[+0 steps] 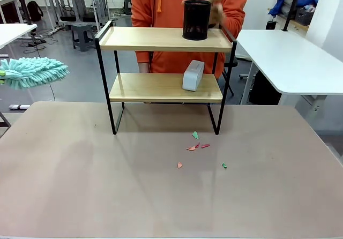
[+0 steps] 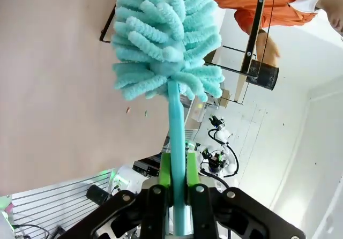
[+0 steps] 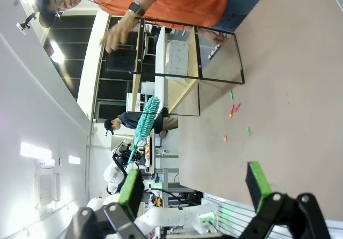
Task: Clean the shelf.
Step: Hand the Duster back to the human.
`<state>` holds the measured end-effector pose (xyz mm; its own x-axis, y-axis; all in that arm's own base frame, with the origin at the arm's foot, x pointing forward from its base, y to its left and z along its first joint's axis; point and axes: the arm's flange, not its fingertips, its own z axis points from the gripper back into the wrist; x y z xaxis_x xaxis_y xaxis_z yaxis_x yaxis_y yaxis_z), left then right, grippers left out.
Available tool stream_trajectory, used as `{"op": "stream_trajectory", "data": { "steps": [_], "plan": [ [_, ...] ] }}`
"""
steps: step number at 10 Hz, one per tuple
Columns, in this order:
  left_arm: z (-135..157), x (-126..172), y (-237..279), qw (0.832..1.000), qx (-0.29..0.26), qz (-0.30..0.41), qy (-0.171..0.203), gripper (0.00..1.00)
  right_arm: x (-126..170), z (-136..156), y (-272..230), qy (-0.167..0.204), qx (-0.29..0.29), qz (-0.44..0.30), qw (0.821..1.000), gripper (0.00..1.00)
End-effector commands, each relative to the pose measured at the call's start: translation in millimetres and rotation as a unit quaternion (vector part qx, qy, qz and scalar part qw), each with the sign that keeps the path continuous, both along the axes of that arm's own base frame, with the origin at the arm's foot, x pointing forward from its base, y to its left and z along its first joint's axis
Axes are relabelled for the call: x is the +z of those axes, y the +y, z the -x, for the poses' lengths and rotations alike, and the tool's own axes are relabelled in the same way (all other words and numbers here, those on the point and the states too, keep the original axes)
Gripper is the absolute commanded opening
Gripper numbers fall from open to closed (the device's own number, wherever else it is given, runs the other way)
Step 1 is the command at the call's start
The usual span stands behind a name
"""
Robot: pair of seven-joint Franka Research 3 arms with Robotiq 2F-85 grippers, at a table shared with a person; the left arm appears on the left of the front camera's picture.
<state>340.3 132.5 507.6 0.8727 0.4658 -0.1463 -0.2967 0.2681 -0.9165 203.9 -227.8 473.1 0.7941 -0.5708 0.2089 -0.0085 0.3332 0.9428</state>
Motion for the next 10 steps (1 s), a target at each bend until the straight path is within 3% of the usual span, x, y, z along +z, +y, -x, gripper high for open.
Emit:
{"op": "stream_trajectory", "data": {
  "steps": [1, 4, 5, 6, 8, 9, 10],
  "plan": [
    [1.8, 1.9, -2.6, 1.0, -0.002, 0.003, 0.002, 0.12, 1.1, -1.4, -0.3, -0.018, 0.0, 0.0, 1.0, 1.0],
    [1.8, 1.9, -2.6, 1.0, -0.002, 0.003, 0.002, 0.12, 1.1, -1.4, -0.3, -0.018, 0.0, 0.0, 1.0, 1.0],
    [1.8, 1.9, -2.6, 1.0, -0.002, 0.003, 0.002, 0.12, 0.0, 0.0, 0.0, 0.0, 0.0, 0.0, 1.0, 1.0],
    [-0.2, -0.1, -0.3, 1.0, 0.0, 0.0, 0.0, 0.12, 31.7, 1.3, -14.5, -0.048, -0.026, -0.008, 0.998, 1.0],
    [38.5, 72.4, 0.8, 0.985, -0.034, 0.046, -0.162, 0.12, 113.9, 4.7, -17.7, -0.196, -0.012, -0.093, 0.976, 1.0],
    [61.6, 92.9, -5.8, 0.971, -0.106, 0.045, -0.209, 0.12, 143.7, 9.0, -4.8, -0.235, 0.04, -0.117, 0.964, 1.0],
    [77.8, 100.7, -18.5, 0.951, -0.211, 0.04, -0.223, 0.12, 162.9, 12.9, 20.7, -0.248, 0.133, -0.135, 0.95, 1.0]
  ]
}}
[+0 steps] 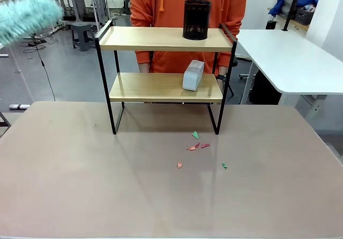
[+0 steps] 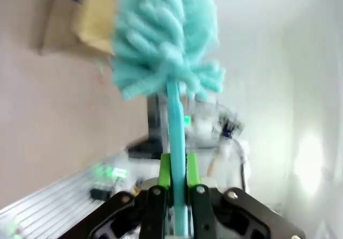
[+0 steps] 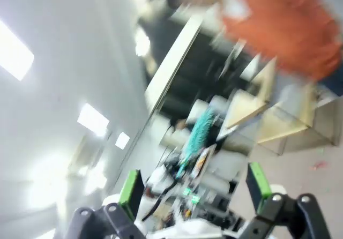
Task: Clean the shelf.
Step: Hand the Duster back to the human.
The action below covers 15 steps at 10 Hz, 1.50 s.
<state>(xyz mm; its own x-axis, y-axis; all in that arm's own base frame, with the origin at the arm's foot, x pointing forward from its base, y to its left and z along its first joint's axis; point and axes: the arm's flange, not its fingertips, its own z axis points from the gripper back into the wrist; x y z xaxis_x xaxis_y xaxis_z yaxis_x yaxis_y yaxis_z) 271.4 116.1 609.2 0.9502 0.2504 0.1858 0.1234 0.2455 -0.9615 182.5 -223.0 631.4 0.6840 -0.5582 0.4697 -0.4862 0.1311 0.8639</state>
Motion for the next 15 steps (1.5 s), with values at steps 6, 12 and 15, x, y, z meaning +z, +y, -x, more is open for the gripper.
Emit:
{"op": "stream_trajectory", "data": {
  "steps": [6, 12, 15],
  "plan": [
    [-36.9, -20.2, -148.9, 0.81, -0.579, -0.095, 0.009, 0.12, -51.4, 10.5, 206.6, 0.016, 0.193, 0.124, 0.973, 1.0],
    [-59.9, -43.1, -214.6, 0.76, -0.646, -0.063, 0.028, 0.12, -33.7, -67.6, 237.9, 0.028, 0.262, 0.205, 0.943, 1.0],
    [-80.2, -40.5, -259.9, 0.725, -0.684, -0.064, 0.051, 0.12, -67.6, -146.4, 331.0, 0.048, 0.37, 0.229, 0.899, 1.0]
  ]
}}
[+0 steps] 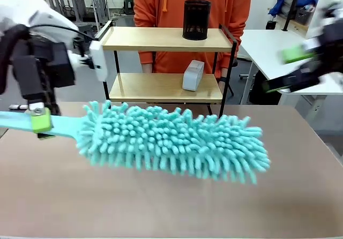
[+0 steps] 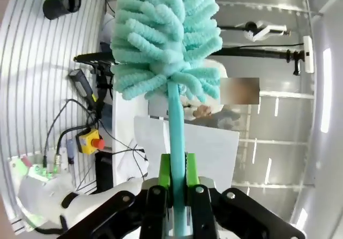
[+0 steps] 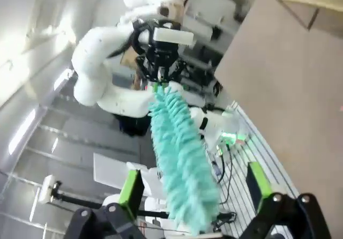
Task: Clean the shelf.
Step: Hand the Duster back to the human.
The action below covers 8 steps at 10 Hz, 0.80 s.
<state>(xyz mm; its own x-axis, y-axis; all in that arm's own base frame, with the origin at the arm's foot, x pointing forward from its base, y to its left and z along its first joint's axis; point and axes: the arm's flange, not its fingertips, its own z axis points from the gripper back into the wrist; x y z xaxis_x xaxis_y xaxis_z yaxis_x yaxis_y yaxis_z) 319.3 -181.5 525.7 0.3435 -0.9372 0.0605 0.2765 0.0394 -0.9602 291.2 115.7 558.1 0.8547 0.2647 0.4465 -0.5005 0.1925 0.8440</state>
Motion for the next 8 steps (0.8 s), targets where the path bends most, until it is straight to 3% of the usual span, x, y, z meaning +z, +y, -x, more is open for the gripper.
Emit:
{"op": "stream_trajectory", "data": {
  "steps": [1, 5, 6, 8],
  "plan": [
    [-38.8, 41.8, 23.0, 0.999, -0.029, -0.02, 0.013, 0.12, -6.4, -34.5, 13.6, 0.017, 0.055, -0.009, 0.998, 1.0],
    [-46.7, 44.7, 30.5, 1.0, -0.03, -0.007, -0.006, 0.12, -41.5, -5.1, 46.4, 0.046, 0.13, 0.009, 0.99, 1.0],
    [-47.4, 44.2, 29.3, 1.0, -0.027, -0.004, -0.008, 0.12, -45.2, -0.2, 48.9, 0.061, 0.145, 0.0, 0.987, 1.0],
    [-50.8, 40.9, 24.6, 1.0, -0.018, 0.0, -0.004, 0.12, -43.8, 15.5, 57.8, 0.054, 0.164, -0.009, 0.985, 1.0]
  ]
}}
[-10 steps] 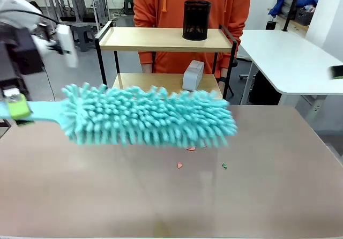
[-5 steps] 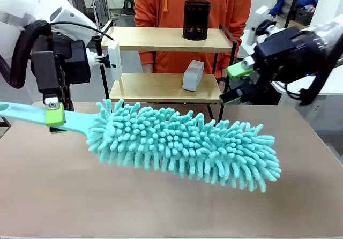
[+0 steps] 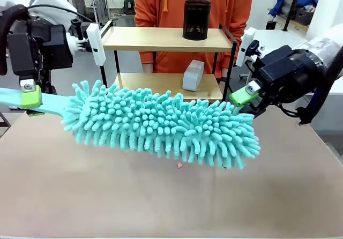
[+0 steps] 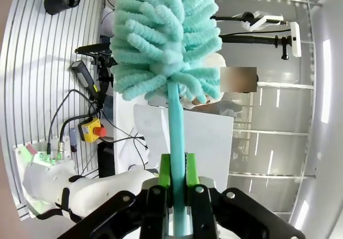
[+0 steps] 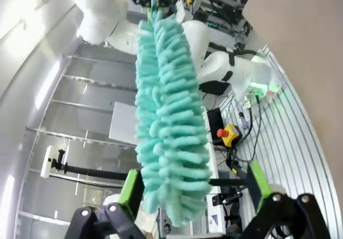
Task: Clean the shelf.
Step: Hand the Duster back to the human.
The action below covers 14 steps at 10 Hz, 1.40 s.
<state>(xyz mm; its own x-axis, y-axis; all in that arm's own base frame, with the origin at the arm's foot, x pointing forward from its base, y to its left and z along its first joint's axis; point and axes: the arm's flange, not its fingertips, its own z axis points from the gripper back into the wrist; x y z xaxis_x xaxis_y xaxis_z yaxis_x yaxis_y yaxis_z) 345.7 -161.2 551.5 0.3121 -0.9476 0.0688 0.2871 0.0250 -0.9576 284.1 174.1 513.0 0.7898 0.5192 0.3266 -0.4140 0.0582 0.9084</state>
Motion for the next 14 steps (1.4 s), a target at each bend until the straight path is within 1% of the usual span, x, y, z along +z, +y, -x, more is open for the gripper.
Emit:
{"op": "stream_trajectory", "data": {
  "steps": [1, 3, 4, 7, 10, 11, 12, 13, 14],
  "plan": [
    [-24.1, 13.5, 5.8, 1.0, -0.01, 0.0, 0.005, 0.12, 0.5, 12.2, 3.7, -0.016, 0.012, -0.016, 1.0, 1.0],
    [-26.9, 11.8, 5.1, 1.0, 0.003, 0.004, 0.006, 0.12, -0.5, 22.2, 14.4, -0.011, 0.008, -0.017, 1.0, 1.0],
    [-28.0, 9.4, 6.9, 1.0, 0.015, 0.007, 0.014, 0.12, -1.4, 26.6, 19.1, -0.015, -0.006, -0.009, 1.0, 1.0],
    [-28.8, 5.5, 5.3, 1.0, 0.0, 0.008, 0.018, 0.12, -0.9, 26.0, 25.3, -0.004, -0.017, -0.021, 1.0, 1.0],
    [-30.6, 4.1, -1.5, 1.0, -0.005, 0.002, 0.022, 0.12, -0.6, 26.3, 27.2, -0.003, -0.031, -0.022, 0.999, 1.0],
    [-30.7, 3.8, -1.2, 1.0, -0.005, 0.001, 0.022, 0.12, -1.3, 26.9, 27.2, -0.002, -0.03, -0.016, 0.999, 0.47],
    [-30.8, 3.7, -0.4, 1.0, -0.004, 0.0, 0.022, 0.12, -0.8, 27.4, 27.1, 0.001, -0.028, -0.016, 0.999, 0.4],
    [-30.5, 3.4, 0.9, 1.0, -0.003, -0.001, 0.022, 0.12, -0.6, 28.1, 27.2, 0.003, -0.025, -0.014, 1.0, 0.0],
    [-30.8, 2.9, 1.1, 1.0, -0.001, -0.001, 0.023, 0.12, -0.4, 29.2, 27.5, 0.004, -0.021, -0.013, 1.0, 0.0]
  ]
}}
